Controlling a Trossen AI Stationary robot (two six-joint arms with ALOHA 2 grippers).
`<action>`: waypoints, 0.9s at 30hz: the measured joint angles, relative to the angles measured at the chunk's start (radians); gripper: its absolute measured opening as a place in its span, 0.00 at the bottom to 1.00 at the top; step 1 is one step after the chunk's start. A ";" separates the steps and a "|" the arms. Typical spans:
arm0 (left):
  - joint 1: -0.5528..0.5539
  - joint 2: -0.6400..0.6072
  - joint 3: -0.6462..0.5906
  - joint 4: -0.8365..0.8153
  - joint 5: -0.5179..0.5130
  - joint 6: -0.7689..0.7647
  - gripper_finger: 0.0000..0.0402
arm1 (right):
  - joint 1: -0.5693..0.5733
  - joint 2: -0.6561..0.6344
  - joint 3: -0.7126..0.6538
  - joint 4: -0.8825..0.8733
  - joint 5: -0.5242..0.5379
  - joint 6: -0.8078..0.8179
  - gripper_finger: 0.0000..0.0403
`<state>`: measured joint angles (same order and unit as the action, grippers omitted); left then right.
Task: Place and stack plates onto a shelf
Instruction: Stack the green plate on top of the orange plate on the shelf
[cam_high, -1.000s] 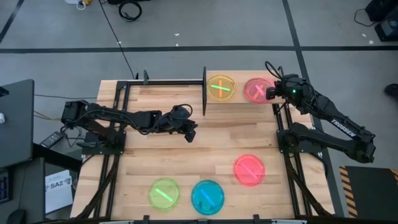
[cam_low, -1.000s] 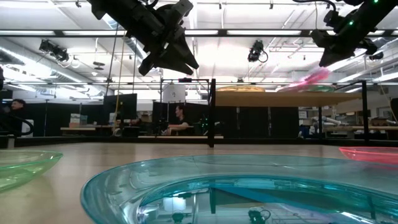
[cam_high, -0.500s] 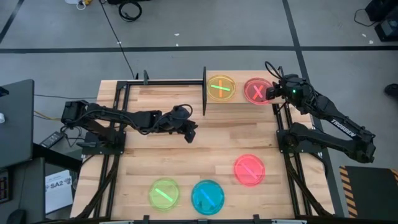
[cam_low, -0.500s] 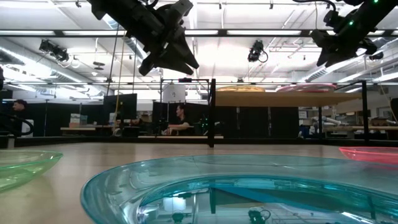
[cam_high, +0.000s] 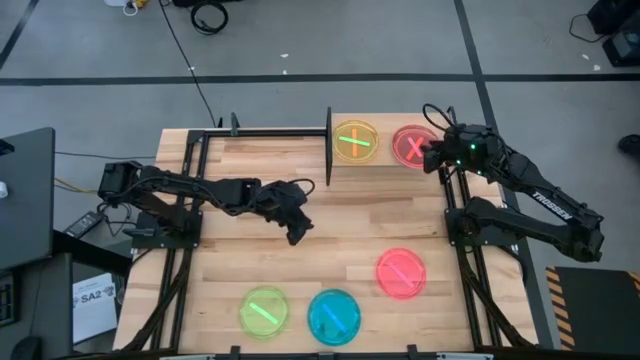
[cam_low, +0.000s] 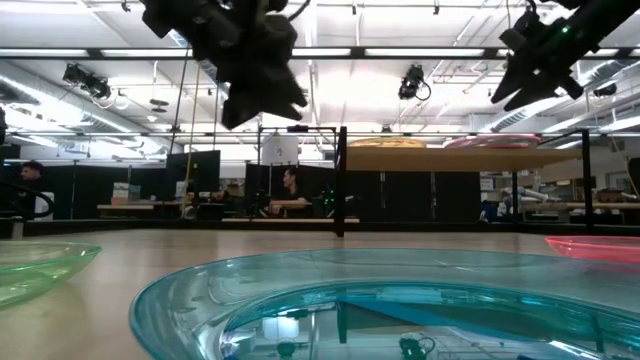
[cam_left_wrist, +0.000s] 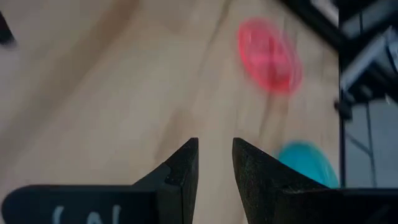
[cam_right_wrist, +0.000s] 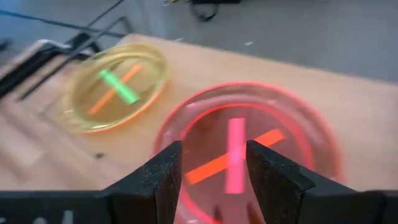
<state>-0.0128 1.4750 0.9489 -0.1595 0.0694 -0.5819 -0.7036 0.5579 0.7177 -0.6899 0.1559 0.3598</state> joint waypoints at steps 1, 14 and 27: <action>-0.004 0.000 0.000 -0.025 0.023 0.000 0.26 | 0.000 0.000 0.000 0.000 -0.028 0.011 0.46; -0.202 0.000 0.000 -0.396 0.093 -0.026 0.26 | 0.058 0.000 0.000 0.000 -0.202 0.094 0.45; -0.431 0.000 0.000 -0.486 0.037 -0.267 0.26 | 0.149 0.000 0.000 0.000 -0.202 0.093 0.45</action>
<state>-0.4436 1.4753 0.9489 -0.6451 0.1060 -0.8492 -0.5543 0.5583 0.7177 -0.6899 -0.0463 0.4530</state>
